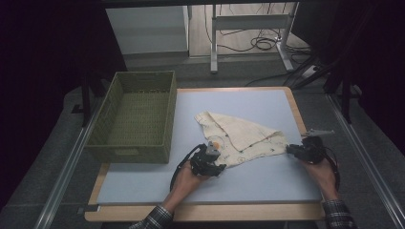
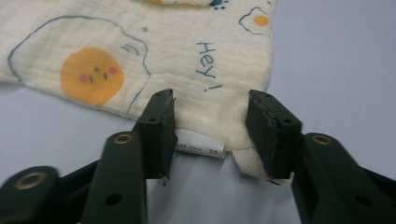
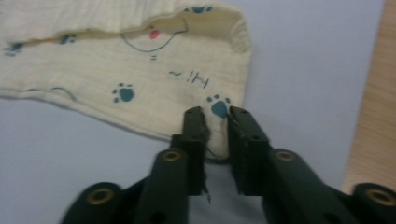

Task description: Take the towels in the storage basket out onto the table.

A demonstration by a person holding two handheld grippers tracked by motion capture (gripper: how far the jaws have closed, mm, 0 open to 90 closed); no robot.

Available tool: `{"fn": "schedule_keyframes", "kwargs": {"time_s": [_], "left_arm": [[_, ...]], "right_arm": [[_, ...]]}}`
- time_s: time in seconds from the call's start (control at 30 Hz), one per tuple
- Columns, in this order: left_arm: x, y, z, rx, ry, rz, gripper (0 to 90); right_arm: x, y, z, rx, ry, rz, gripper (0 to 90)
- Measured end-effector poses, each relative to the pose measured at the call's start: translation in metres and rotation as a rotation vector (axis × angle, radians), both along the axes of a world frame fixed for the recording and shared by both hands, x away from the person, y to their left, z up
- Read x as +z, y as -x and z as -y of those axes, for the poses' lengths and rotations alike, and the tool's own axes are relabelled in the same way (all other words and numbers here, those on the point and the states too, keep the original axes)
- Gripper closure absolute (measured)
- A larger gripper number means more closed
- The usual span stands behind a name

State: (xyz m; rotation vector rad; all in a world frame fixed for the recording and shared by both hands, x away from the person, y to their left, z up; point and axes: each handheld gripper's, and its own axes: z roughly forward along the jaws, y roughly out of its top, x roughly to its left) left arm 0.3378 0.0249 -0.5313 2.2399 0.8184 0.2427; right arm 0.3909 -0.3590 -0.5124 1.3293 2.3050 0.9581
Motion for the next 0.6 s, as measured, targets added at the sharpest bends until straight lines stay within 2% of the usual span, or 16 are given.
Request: {"fn": "schedule_keyframes", "kwargs": {"time_s": [0.07,0.1,0.17,0.27,0.3,0.33,0.37,0.43,0.47,0.6], "left_arm": [[0.001,0.000,0.000,-0.008,0.003,-0.015,70.6],[0.003,0.000,0.003,-0.017,0.004,-0.040,76.2],[0.004,0.001,0.004,-0.031,-0.002,-0.049,85.5],[0.005,0.000,0.002,-0.033,0.001,-0.063,87.9],[0.008,-0.001,-0.007,-0.026,0.008,-0.083,87.9],[0.008,-0.001,-0.007,-0.026,0.008,-0.083,87.9],[0.009,0.001,-0.017,-0.019,0.026,-0.103,87.7],[0.009,0.005,-0.030,-0.014,0.035,-0.117,87.5],[0.009,0.005,-0.030,-0.014,0.035,-0.117,87.4],[0.007,0.018,-0.054,0.002,0.070,-0.148,86.5]], "right_arm": [[-0.001,0.003,0.000,0.015,-0.017,-0.007,83.9],[-0.001,0.004,-0.001,0.019,-0.014,-0.007,84.3],[0.000,0.008,-0.003,0.021,-0.002,-0.010,84.5],[0.000,0.014,-0.006,0.036,-0.005,-0.018,84.4],[0.000,0.017,-0.006,0.043,-0.007,-0.018,84.4],[0.000,0.017,-0.006,0.043,-0.007,-0.018,84.4],[0.001,0.023,-0.008,0.055,-0.011,-0.015,84.4],[0.001,0.030,-0.010,0.069,-0.019,-0.015,84.4],[0.001,0.030,-0.010,0.069,-0.019,-0.015,84.4],[0.002,0.050,-0.015,0.117,-0.048,-0.012,84.2]]}}
